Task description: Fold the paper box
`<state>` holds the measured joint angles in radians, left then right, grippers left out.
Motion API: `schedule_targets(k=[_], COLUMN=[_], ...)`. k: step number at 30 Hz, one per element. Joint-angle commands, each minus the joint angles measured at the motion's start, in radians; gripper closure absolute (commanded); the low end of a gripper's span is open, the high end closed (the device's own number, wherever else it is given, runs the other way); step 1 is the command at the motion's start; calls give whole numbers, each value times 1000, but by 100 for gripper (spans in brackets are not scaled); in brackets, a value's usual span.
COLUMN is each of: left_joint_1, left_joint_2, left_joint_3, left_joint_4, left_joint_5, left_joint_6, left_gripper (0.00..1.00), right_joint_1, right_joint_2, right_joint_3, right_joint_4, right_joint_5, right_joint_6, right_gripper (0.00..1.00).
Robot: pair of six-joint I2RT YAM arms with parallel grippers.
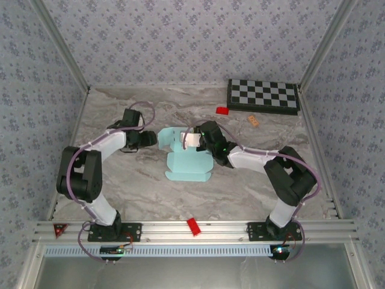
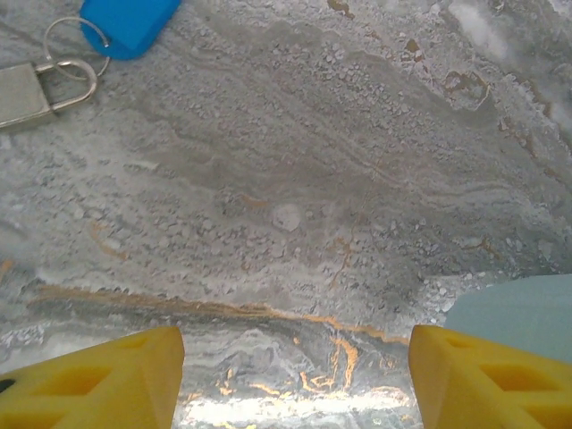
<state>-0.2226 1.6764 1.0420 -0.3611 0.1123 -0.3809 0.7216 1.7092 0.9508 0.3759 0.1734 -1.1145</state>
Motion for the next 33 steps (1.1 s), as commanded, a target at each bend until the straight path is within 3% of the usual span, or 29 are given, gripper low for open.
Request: schedule_targets(k=[1,16,24,33], left_joint_1=[3,3,-11,-40], left_joint_2=[23,52,41,30], left_joint_3=[49,57,9,-5], left_joint_4=[-35,27,147,172], left_joint_5=[40,194,365,368], left_joint_6=[34,161,233,294], left_gripper=[33,34,39,39], right_joint_1=[-11,-16,-16,-14], right_joint_2=[10,16,26,37], right_joint_3=[35,31,32,40], right_joint_4=[-45,-46,-40,-40], right_joint_5=[-22,-29,-23,-22], right_joint_6=[22,42,45,48], right_gripper=[100,100,100,100])
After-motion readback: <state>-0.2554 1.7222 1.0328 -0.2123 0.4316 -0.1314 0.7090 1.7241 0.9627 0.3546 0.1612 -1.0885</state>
